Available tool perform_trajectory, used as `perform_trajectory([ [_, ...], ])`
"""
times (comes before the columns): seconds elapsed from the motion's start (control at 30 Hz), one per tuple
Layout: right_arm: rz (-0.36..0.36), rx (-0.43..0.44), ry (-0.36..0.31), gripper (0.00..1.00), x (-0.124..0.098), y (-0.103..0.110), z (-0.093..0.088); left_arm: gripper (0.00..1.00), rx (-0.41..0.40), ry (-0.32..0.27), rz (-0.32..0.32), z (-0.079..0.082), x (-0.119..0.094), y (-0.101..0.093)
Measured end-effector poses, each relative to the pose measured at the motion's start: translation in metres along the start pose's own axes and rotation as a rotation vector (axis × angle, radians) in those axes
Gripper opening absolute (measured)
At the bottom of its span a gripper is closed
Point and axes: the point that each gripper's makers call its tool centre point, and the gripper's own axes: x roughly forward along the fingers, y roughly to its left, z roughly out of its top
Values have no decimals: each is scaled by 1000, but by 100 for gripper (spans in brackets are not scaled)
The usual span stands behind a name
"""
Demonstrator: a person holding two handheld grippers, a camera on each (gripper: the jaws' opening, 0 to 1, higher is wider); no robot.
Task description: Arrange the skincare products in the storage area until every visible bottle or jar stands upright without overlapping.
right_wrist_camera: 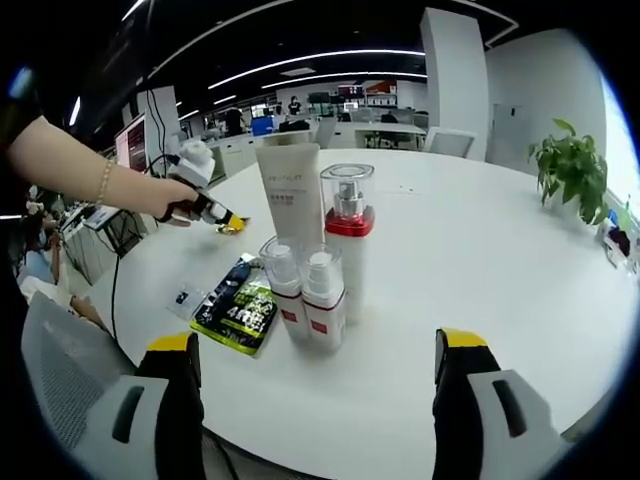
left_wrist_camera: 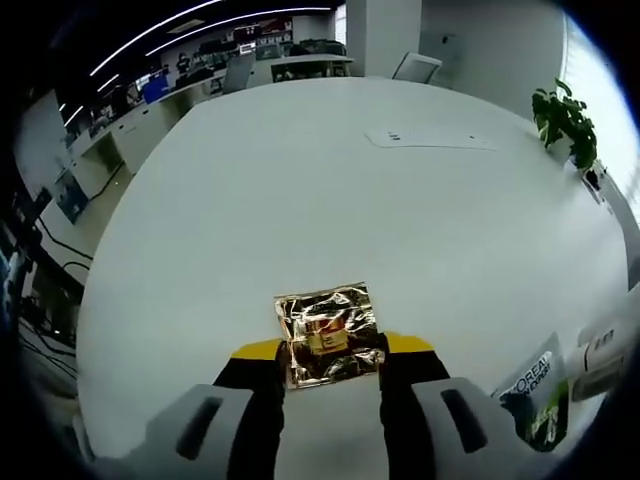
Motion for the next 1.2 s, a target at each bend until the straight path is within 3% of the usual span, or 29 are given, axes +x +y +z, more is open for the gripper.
perform_trajectory([
  [0.2,0,-5,-28,96,-2,0,5,35,22,-45,-41,1,-14,-11],
  [0.47,-2,-12,-52,95,-4,0,9,34,37,-106,-101,-12,-39,-28],
  [0.53,0,-17,-60,94,-5,1,10,34,37,-120,-116,-5,-40,-30],
  [0.63,1,-22,-67,93,-6,1,12,34,53,-141,-125,-8,-52,-34],
  [0.9,1,-15,-103,87,-12,2,20,34,143,-239,-165,4,-94,-58],
  [1.2,28,-13,-131,80,-21,7,28,34,229,-321,-199,-3,-140,-80],
])
